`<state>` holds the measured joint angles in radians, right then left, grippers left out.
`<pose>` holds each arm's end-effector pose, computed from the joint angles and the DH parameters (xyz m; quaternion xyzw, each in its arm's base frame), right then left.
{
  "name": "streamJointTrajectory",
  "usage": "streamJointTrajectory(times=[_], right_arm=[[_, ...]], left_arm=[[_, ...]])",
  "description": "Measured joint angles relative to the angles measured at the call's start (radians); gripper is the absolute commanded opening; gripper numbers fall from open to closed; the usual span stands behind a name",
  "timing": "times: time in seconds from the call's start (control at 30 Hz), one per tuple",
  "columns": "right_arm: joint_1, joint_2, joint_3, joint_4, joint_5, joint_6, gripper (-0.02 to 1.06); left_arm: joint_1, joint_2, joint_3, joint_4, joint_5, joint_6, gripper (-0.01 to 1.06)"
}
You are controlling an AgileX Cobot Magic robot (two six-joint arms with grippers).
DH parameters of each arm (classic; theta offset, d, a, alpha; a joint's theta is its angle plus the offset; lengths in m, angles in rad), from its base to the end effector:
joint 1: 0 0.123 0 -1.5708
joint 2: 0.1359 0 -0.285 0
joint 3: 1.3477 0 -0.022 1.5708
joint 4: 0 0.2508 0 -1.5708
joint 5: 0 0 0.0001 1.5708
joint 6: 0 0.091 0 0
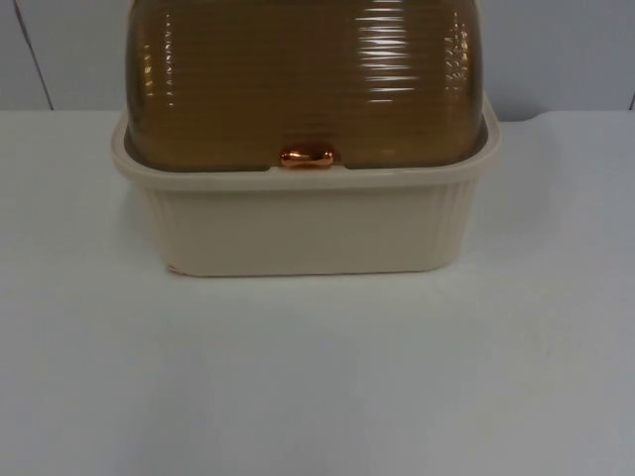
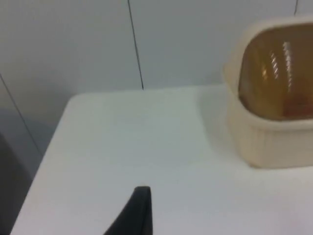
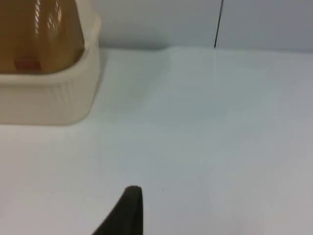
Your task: Open the box lid with the left hand, place the block into the box with the right hand, then close the box lid with the left hand.
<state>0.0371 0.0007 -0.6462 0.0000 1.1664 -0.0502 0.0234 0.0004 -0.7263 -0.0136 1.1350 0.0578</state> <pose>-0.0281 -0.0010 0.3076 -0.0368 0.8419 -0.0035 0.5384 -0.0396 -0.0021 0.3302 0.0152 0.8111 0.0171 0.5844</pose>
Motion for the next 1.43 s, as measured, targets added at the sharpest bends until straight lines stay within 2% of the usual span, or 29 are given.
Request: streamJointTrajectory(times=[0.1, 0.2, 0.33, 0.9, 1.0, 1.1, 1.2, 1.33, 1.43], right_arm=[[0.000, 0.002, 0.040, 0.000, -0.018, 0.002, 1.05], [0.000, 0.002, 0.118, 0.000, -0.053, 0.005, 1.05], [0.000, 0.002, 0.124, 0.000, -0.069, 0.009, 1.05], [0.000, 0.002, 0.124, 0.000, -0.076, 0.012, 1.05], [0.000, 0.002, 0.124, -0.010, -0.076, 0.038, 1.05], [0.000, 0.002, 0.124, -0.074, -0.076, 0.122, 1.05], [0.000, 0.002, 0.127, -0.092, -0.076, 0.148, 1.05], [0.000, 0.002, 0.130, -0.094, -0.077, 0.151, 1.05], [0.000, 0.002, 0.130, -0.066, -0.077, 0.114, 1.05]], left_arm=[[0.000, 0.000, 0.046, 0.005, -0.013, 0.000, 1.04], [0.000, 0.003, 0.152, 0.014, -0.020, 0.000, 1.04], [0.000, 0.002, 0.221, 0.014, -0.032, -0.005, 1.04], [0.000, 0.002, 0.227, 0.031, -0.049, -0.038, 1.04], [0.000, 0.002, 0.227, 0.044, -0.049, -0.052, 1.04], [0.000, 0.002, 0.227, 0.053, -0.049, -0.064, 1.04], [0.000, 0.002, 0.227, 0.056, -0.049, -0.074, 1.04], [0.000, 0.002, 0.227, 0.058, -0.049, -0.081, 1.04], [0.000, 0.002, 0.227, 0.059, -0.049, -0.083, 1.04]])
